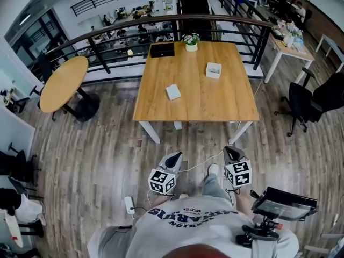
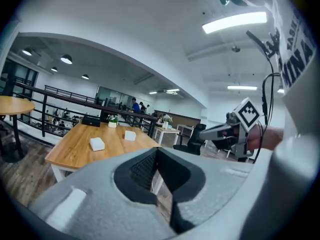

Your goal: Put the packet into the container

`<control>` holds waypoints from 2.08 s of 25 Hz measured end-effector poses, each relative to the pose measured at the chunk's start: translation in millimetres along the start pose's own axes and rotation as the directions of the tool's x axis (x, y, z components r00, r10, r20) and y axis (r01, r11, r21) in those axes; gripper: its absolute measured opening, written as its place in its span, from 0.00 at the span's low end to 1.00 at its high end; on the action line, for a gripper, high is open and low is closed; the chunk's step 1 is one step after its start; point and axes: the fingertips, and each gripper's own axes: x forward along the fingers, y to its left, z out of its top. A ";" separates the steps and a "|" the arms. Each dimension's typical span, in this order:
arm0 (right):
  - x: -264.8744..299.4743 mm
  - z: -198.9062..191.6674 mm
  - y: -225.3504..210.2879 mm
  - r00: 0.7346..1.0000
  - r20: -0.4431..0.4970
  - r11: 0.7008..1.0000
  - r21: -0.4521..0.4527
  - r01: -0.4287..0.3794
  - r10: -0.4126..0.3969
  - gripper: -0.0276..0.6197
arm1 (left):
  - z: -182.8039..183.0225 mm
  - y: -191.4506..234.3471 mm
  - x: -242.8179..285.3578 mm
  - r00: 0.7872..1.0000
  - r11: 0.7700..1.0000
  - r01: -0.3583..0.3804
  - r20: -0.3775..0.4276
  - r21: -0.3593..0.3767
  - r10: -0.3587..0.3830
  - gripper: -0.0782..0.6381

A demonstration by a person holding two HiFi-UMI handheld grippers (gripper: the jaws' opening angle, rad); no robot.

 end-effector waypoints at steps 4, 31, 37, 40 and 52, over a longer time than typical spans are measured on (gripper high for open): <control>19.2 29.4 -54.8 0.996 0.080 0.999 0.017 0.041 -0.042 0.06 | 48.1 -7.0 41.9 0.997 0.998 0.041 0.069 0.039 -0.043 0.11; 139.5 44.5 -272.0 0.997 0.064 0.999 0.004 -0.042 0.042 0.06 | 176.0 -44.6 244.2 0.990 0.990 -0.068 0.131 0.124 0.051 0.11; 143.6 24.2 -273.6 0.998 0.018 0.997 0.058 -0.056 0.055 0.06 | 170.1 -31.0 275.5 0.992 0.995 -0.062 0.118 0.082 0.052 0.11; 148.6 16.5 -272.7 0.998 -0.012 0.996 0.065 -0.068 0.068 0.06 | 174.5 -31.5 300.9 0.993 0.996 -0.016 0.122 0.093 0.005 0.11; 210.4 48.4 -326.4 0.998 -0.058 0.999 0.050 -0.014 0.017 0.06 | 193.7 18.0 389.7 0.987 0.991 0.074 0.135 0.109 -0.088 0.11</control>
